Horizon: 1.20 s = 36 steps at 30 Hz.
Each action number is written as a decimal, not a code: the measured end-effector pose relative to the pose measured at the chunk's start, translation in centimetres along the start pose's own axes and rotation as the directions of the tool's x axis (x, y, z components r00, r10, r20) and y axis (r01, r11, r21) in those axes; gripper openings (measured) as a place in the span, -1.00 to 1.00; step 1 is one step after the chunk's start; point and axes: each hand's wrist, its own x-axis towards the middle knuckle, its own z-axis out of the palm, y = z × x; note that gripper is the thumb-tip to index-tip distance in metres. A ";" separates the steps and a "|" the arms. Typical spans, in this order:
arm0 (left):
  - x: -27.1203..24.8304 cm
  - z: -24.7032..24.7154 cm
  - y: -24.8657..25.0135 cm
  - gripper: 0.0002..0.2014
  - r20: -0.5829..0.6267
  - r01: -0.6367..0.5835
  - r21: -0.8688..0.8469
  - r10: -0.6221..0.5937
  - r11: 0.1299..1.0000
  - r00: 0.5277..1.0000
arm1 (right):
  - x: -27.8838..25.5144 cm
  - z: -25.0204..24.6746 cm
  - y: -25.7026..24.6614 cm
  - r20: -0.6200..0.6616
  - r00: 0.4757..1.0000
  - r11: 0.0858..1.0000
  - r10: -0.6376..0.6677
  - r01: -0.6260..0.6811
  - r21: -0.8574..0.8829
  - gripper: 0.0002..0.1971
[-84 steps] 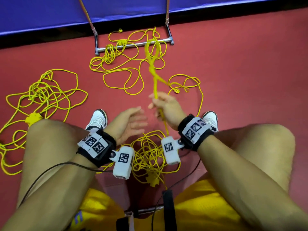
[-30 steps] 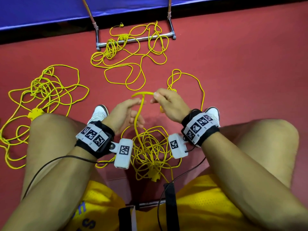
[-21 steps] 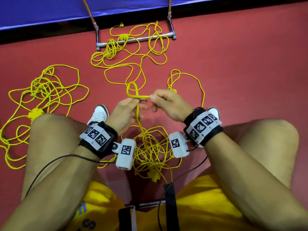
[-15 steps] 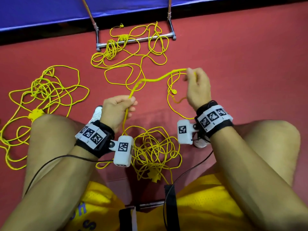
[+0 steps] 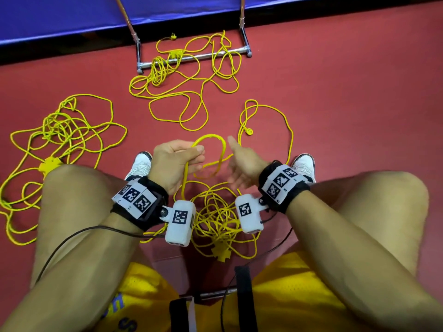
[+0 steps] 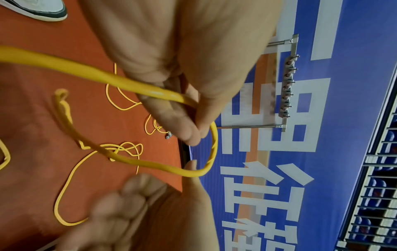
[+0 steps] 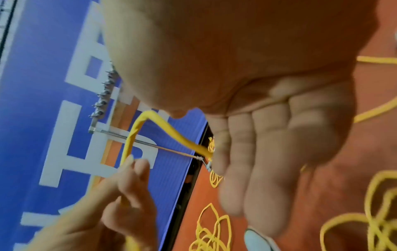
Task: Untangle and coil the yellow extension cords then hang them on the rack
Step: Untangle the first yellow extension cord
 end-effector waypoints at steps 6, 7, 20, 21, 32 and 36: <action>-0.3 0.3 -0.3 -0.91 0.118 -0.026 0.093 0.015 0.995 0.993 | 0.7 0.8 -0.3 0.249 0.956 0.652 -0.159 -0.088 0.753 -0.38; -0.4 0.3 -0.2 -0.91 0.145 -0.005 0.081 -0.007 0.997 0.989 | 1.2 0.2 -0.4 0.173 0.972 0.528 -0.160 -0.064 0.847 -0.56; -1.1 0.1 -1.4 -0.92 0.371 0.146 0.369 -0.289 0.918 0.883 | 2.6 -4.6 -1.3 -0.621 0.516 0.573 -0.590 0.810 0.128 -0.65; -1.0 0.0 -1.3 -0.92 0.376 0.147 0.385 -0.301 0.911 0.876 | 2.5 -3.2 -1.0 -0.341 0.572 0.613 -0.746 0.790 -0.014 -0.62; 0.2 -1.2 -0.4 -0.87 0.209 0.169 0.343 -0.250 0.924 0.945 | 4.9 -2.6 1.6 -0.424 0.905 0.851 0.009 0.216 0.478 -0.78; 1.4 -2.4 -0.5 -0.86 0.058 0.131 0.324 -0.157 0.937 0.986 | 2.5 -5.8 -0.1 -0.408 0.908 0.427 0.096 0.333 0.841 -0.79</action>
